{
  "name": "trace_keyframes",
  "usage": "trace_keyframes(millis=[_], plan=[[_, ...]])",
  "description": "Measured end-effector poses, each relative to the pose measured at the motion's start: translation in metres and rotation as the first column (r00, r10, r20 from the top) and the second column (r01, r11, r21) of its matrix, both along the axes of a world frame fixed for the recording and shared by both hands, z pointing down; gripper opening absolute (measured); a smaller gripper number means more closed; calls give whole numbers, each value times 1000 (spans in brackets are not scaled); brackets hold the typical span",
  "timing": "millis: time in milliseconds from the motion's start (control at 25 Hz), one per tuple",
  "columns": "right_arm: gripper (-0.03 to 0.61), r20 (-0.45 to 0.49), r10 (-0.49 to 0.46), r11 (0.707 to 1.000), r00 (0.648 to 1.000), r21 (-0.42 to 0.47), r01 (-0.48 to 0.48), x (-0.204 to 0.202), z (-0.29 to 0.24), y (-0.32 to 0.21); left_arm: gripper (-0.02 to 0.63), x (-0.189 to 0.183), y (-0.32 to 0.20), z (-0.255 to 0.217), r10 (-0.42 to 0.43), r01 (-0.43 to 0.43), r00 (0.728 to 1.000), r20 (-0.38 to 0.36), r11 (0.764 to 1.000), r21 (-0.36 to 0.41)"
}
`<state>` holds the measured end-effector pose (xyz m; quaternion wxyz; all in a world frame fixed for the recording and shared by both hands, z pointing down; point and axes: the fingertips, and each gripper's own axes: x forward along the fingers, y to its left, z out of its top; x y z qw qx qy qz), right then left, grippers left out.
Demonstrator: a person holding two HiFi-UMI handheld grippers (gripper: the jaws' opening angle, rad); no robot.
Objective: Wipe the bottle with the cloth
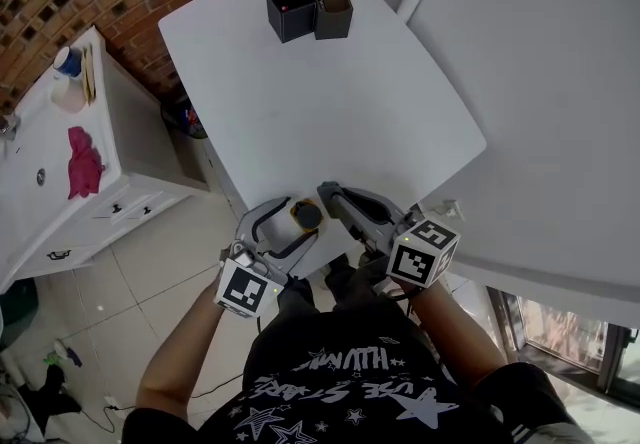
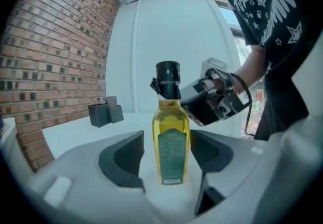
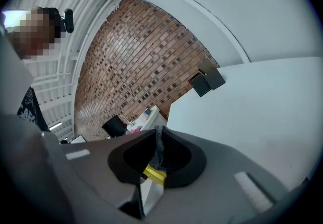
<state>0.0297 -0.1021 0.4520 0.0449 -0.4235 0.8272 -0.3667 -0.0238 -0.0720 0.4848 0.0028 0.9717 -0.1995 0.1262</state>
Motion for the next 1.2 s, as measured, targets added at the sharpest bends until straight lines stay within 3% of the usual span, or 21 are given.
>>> trace_keyframes(millis=[200,520,800,1200], plan=[[38,28,-82,997,996,0,82,-4,-2,3,281,-27,14,7,-167,167,986,4,985,-47],[37,120,-176,984,977,-9,179,-14,-1,-5,280,-57,38,18,-396,394,918,13,909,-139],[38,137,-189,980,972,-40,196,-15,14,-7,279,-50,44,11,-447,445,894,16,886,-129],[37,88,-188,975,978,-101,197,-22,57,-9,279,-51,43,6,-513,512,858,23,850,-125]])
